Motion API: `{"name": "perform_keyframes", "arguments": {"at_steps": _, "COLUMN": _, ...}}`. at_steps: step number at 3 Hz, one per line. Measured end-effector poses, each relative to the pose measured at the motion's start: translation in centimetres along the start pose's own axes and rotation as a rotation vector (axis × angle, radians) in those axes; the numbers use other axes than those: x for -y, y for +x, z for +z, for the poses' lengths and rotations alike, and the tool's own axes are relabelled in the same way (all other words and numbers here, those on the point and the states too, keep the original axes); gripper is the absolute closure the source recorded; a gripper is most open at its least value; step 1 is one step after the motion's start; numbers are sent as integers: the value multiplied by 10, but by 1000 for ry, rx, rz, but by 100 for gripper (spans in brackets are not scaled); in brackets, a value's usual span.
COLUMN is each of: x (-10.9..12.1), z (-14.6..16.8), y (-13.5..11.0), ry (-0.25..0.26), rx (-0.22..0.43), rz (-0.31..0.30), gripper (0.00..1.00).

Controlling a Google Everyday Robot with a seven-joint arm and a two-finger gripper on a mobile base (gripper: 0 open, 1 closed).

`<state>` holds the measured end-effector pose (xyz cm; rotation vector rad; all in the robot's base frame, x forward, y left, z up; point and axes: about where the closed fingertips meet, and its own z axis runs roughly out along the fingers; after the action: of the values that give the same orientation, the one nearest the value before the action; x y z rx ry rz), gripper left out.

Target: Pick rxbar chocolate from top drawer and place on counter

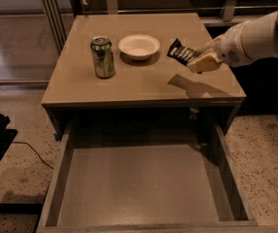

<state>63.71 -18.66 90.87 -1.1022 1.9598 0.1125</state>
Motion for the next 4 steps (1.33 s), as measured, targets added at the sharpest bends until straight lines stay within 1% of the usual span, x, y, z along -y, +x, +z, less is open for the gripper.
{"name": "perform_keyframes", "arguments": {"at_steps": 1, "x": 36, "z": 17, "y": -6, "ry": 44, "rx": 5, "rz": 60, "gripper": 100}}
{"name": "perform_keyframes", "arguments": {"at_steps": 2, "x": 44, "z": 44, "y": 0, "ry": 20, "rx": -8, "rz": 111, "gripper": 100}}
{"name": "perform_keyframes", "arguments": {"at_steps": 3, "x": 29, "z": 65, "y": 16, "ry": -52, "rx": -49, "rz": 146, "gripper": 100}}
{"name": "perform_keyframes", "arguments": {"at_steps": 4, "x": 14, "z": 77, "y": 24, "ry": -106, "rx": -74, "rz": 163, "gripper": 100}}
